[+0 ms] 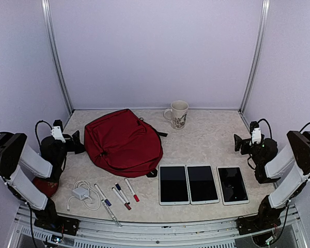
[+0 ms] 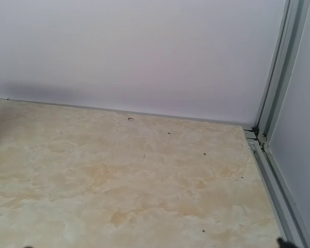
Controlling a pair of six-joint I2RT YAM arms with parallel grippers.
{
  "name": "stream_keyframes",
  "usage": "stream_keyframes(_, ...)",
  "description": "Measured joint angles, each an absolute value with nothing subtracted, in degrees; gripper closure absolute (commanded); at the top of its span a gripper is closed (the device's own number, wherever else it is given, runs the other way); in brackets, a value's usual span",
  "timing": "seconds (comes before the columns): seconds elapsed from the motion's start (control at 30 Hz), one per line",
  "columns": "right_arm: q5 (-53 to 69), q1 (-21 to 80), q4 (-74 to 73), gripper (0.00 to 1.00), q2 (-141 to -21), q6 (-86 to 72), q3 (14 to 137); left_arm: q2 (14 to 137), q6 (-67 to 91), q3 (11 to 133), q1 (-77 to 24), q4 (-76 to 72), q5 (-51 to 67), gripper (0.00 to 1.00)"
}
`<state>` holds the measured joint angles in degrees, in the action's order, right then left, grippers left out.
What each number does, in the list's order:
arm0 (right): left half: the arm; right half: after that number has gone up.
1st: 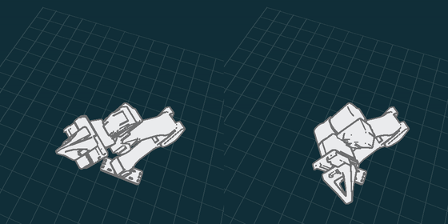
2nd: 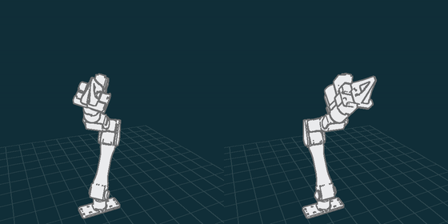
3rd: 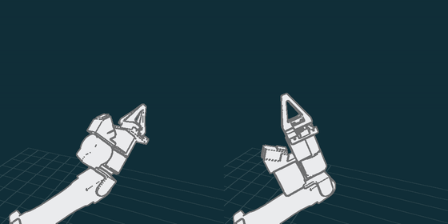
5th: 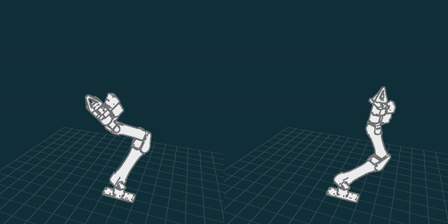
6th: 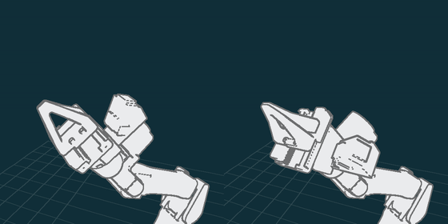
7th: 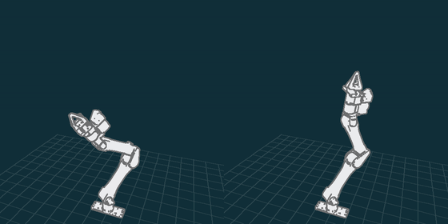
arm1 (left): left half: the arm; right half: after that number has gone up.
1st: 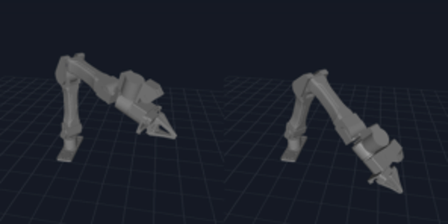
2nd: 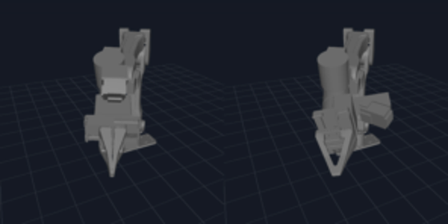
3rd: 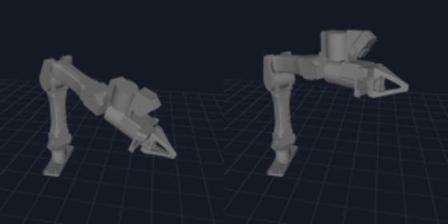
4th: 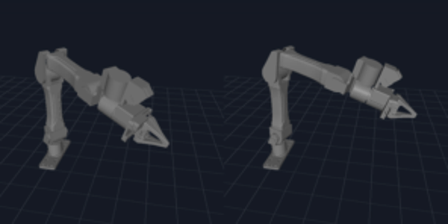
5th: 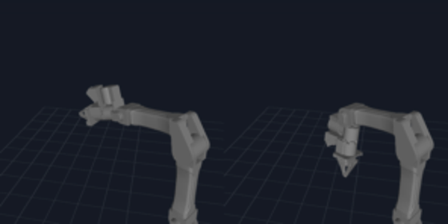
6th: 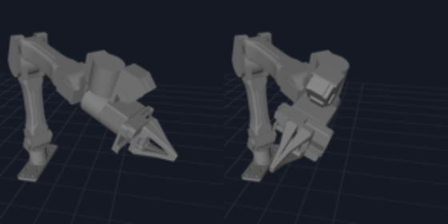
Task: Pack the student bag
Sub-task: Pick up the student bag from the center of the board.
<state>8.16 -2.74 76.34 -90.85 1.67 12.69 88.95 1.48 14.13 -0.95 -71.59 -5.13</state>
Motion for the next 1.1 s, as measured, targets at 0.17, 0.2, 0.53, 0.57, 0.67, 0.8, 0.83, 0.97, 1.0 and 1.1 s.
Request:
stream_keyframes(0.17,8.19,-2.74,76.27,0.00,-90.85,1.69,12.71,88.14,1.45,15.68,-0.69,-67.55,-4.51,0.01)
stream_keyframes(0.2,8.16,-2.74,76.25,0.00,-90.85,1.69,12.71,87.37,1.48,17.34,-0.93,-64.23,-5.13,0.01)
stream_keyframes(0.53,12.12,-2.68,45.71,0.23,-71.05,-13.13,30.48,65.41,0.36,36.16,-8.27,-36.10,-2.11,0.01)
stream_keyframes(0.57,14.04,-2.28,43.57,0.25,-69.67,-17.93,33.30,63.05,0.10,37.15,-9.21,-33.61,-0.71,0.02)
stream_keyframes(0.67,14.87,2.94,35.44,0.25,-69.32,-25.76,39.62,59.72,-1.50,38.68,-11.92,-28.53,1.17,0.01)
stream_keyframes(0.8,9.02,19.84,20.91,0.10,-73.91,-33.30,48.60,59.09,-5.37,39.16,-18.33,-22.37,2.79,0.01)
stream_keyframes(0.83,7.81,24.05,18.22,0.07,-75.72,-34.96,50.30,59.33,-6.26,39.16,-19.79,-20.86,3.05,0.01)
stream_keyframes(0.97,3.51,37.58,7.90,0.00,-86.70,-40.45,58.57,60.07,-7.42,39.16,-22.13,-16.91,4.16,0.01)
stream_keyframes(1.0,3.07,39.48,6.26,0.00,-89.67,-41.45,60.64,60.14,-7.38,39.16,-22.37,-16.34,4.23,0.01)
stream_keyframes(1.1,3.44,44.29,0.97,0.00,-102.02,-44.80,69.25,60.14,-7.40,39.16,-23.03,-15.33,4.34,0.01)
